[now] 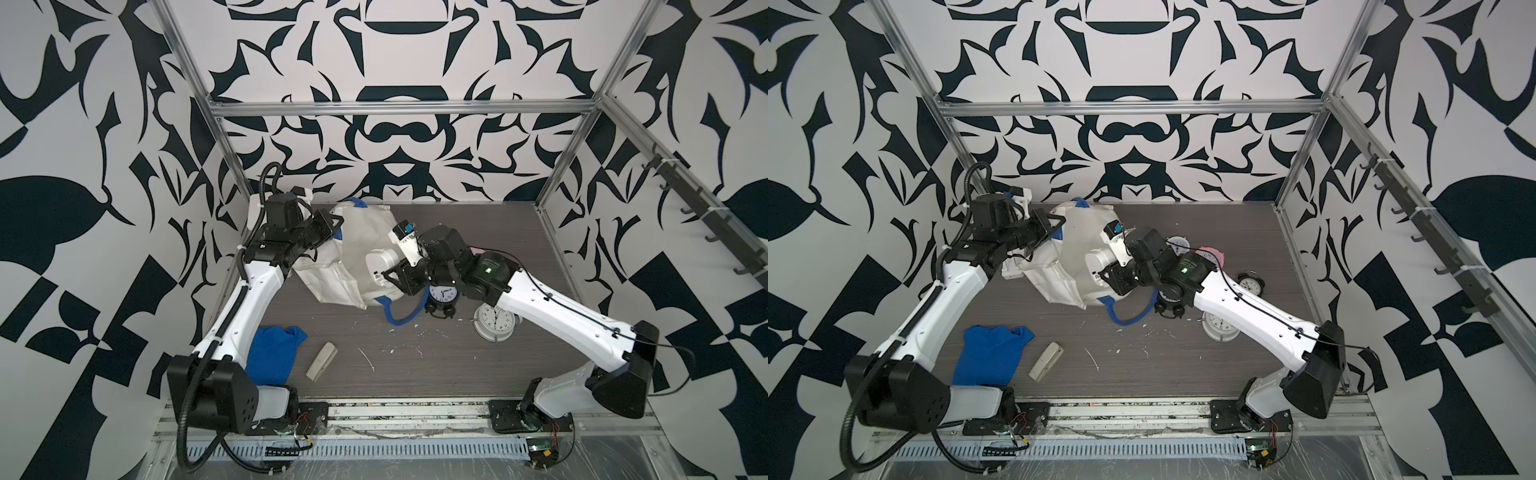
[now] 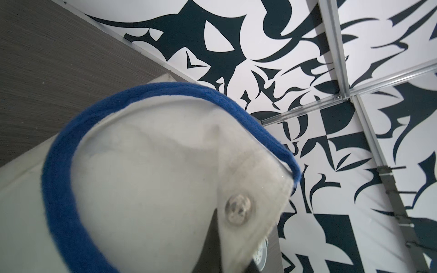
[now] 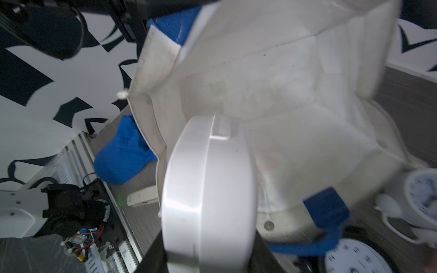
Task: Take the alarm clock out of the canvas bag
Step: Place the canvas bag at the center of the board.
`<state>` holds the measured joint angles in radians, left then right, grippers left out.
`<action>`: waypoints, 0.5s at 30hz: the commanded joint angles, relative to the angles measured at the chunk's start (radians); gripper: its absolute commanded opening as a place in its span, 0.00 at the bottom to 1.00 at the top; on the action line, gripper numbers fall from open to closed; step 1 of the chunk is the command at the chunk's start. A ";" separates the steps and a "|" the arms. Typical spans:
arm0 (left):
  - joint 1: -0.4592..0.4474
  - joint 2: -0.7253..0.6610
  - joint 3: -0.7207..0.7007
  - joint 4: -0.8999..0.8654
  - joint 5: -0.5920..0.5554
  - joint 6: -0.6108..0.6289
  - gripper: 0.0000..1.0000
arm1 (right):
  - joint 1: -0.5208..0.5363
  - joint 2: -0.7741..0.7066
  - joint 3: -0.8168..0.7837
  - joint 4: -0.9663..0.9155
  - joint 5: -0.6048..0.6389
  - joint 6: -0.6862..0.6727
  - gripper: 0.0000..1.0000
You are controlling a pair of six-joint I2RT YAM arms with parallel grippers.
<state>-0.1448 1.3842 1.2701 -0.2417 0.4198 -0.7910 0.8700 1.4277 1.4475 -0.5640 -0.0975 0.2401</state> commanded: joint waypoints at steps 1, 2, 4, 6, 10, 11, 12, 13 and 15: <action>0.039 0.062 0.077 0.150 0.042 -0.171 0.00 | -0.019 -0.082 0.092 -0.173 0.101 -0.071 0.36; 0.046 0.092 0.097 0.179 0.062 -0.206 0.00 | -0.024 -0.092 0.108 -0.223 0.124 -0.084 0.36; 0.050 0.149 0.142 0.217 0.086 -0.266 0.00 | -0.031 -0.112 0.130 -0.305 0.172 -0.110 0.37; 0.050 0.207 0.184 0.258 0.114 -0.313 0.00 | -0.041 -0.130 0.138 -0.370 0.207 -0.122 0.37; 0.057 0.294 0.224 0.321 0.109 -0.402 0.00 | -0.060 -0.171 0.116 -0.459 0.253 -0.121 0.37; 0.059 0.311 0.232 0.321 0.104 -0.415 0.00 | -0.061 -0.180 0.109 -0.478 0.261 -0.115 0.37; 0.060 0.323 0.242 0.323 0.100 -0.423 0.00 | -0.061 -0.186 0.103 -0.494 0.266 -0.111 0.37; 0.060 0.332 0.249 0.323 0.097 -0.428 0.00 | -0.060 -0.193 0.093 -0.511 0.266 -0.105 0.37; 0.062 0.340 0.253 0.320 0.076 -0.440 0.00 | -0.061 -0.199 0.072 -0.534 0.265 -0.098 0.37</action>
<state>-0.0895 1.7302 1.4792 -0.0063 0.4896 -1.1561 0.8104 1.2507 1.5349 -1.0382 0.1303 0.1429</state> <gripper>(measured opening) 0.066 0.428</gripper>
